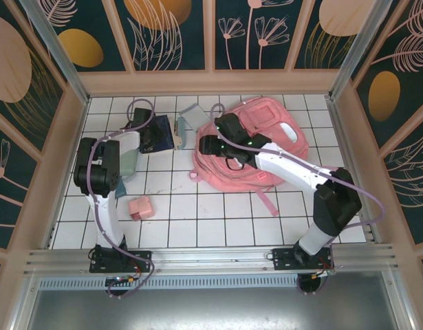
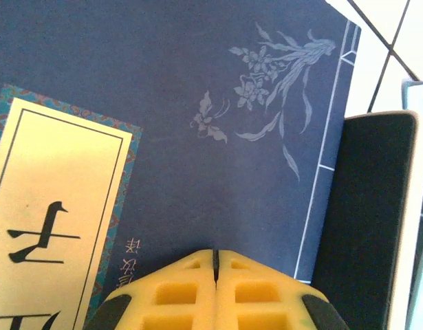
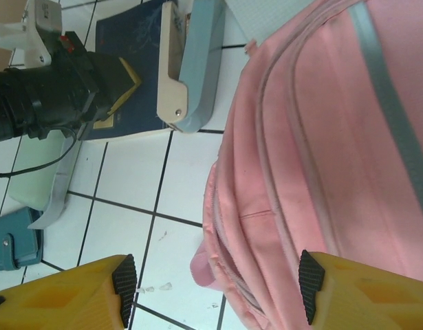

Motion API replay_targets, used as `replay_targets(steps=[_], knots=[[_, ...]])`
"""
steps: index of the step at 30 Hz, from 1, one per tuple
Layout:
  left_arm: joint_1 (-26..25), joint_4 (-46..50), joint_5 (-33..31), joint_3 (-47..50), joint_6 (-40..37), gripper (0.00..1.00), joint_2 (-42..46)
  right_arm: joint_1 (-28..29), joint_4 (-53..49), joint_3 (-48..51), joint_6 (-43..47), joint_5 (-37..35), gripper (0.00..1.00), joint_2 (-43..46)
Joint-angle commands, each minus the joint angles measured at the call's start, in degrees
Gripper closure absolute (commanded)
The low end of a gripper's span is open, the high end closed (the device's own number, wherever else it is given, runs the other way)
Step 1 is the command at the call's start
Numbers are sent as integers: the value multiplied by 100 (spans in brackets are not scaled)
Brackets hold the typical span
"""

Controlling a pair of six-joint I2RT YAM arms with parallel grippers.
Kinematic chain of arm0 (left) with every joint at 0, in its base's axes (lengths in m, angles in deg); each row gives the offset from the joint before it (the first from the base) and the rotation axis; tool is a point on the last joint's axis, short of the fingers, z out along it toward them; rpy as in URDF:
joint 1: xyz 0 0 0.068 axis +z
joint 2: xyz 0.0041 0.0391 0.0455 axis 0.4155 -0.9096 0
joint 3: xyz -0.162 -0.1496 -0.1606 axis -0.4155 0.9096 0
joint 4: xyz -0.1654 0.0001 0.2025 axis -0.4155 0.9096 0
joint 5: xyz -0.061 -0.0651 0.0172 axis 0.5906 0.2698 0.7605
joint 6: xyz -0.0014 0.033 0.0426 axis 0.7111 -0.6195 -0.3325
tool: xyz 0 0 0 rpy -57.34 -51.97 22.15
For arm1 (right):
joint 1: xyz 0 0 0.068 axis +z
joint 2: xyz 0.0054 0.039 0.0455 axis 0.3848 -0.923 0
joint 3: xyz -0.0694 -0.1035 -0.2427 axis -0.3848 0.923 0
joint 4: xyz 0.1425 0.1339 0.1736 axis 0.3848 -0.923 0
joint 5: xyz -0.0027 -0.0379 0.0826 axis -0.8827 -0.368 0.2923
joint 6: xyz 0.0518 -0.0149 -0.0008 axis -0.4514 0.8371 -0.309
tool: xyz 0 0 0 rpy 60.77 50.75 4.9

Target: Pack the student bag

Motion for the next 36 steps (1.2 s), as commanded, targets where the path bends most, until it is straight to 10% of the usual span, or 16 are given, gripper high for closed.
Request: replay_targets(steps=[1,17,36], knots=[[-12,101,460,817,292,100,161,132,190,-295,-121,-76,34,-259],[-748,-1041,920,3895,1645,100,2356,450,483,-928,-285,557,39,-1501],[-79,463,152,3476,270,74,3301,618,84,-2159,47,576,44,-3100]])
